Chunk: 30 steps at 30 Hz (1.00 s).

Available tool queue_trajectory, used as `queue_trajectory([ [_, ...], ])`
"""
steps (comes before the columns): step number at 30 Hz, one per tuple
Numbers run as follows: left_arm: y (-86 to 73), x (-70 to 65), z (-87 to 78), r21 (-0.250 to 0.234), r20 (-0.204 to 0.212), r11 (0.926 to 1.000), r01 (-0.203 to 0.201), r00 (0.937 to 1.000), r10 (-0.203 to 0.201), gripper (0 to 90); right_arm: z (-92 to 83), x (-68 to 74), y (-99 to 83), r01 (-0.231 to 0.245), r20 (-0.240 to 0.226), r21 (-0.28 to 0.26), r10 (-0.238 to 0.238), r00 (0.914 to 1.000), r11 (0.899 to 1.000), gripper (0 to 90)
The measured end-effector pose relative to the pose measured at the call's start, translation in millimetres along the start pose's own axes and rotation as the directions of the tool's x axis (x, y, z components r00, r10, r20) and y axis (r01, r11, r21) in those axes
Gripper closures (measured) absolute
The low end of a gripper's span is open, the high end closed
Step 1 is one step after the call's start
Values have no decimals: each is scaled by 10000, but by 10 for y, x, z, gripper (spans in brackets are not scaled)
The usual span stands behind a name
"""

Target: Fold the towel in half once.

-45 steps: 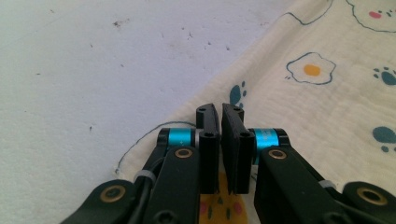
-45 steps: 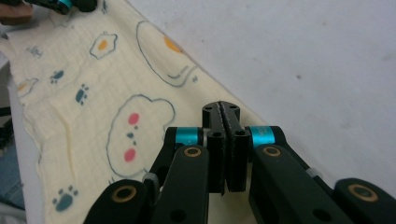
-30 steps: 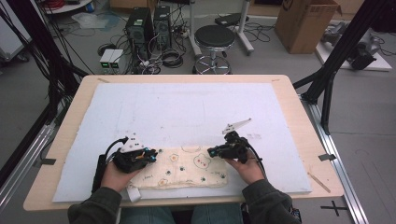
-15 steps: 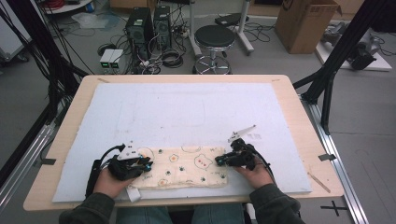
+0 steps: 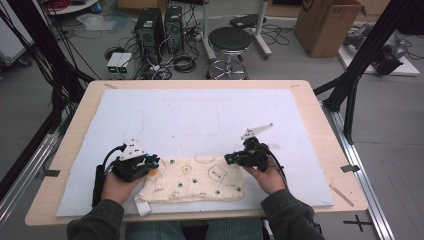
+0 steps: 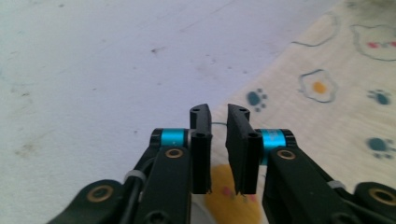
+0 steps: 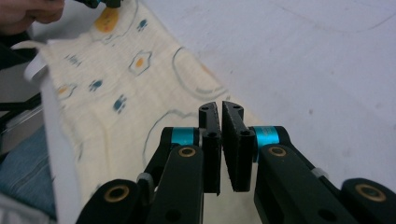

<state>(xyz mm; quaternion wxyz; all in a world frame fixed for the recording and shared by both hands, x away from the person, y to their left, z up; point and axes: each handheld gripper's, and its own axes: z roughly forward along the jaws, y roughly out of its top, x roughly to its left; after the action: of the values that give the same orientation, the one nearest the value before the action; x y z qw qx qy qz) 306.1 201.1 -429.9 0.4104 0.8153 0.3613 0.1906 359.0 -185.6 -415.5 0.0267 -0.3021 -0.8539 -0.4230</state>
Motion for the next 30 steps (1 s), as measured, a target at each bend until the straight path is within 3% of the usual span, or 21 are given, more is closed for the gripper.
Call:
queue_trajectory([
  [4,-38,79,114,630,-120,9979,172,9998,-164,824,225,-81,69,-244,235,459,233,9995,9986,863],
  [7,-59,92,129,607,-88,9980,174,9998,-169,825,300,-153,33,-414,415,817,382,9984,9958,866],
  [8,-62,92,128,601,-81,9981,125,9999,-120,824,298,-179,13,-417,393,717,389,9985,9966,871],
  [23,-106,106,104,464,10,9988,125,9999,-126,824,-3,-318,-233,-769,631,409,742,9952,9962,869],
  [30,-112,107,99,468,-24,9989,80,10000,-79,826,-82,-332,-303,-699,741,288,676,9950,9971,869],
])
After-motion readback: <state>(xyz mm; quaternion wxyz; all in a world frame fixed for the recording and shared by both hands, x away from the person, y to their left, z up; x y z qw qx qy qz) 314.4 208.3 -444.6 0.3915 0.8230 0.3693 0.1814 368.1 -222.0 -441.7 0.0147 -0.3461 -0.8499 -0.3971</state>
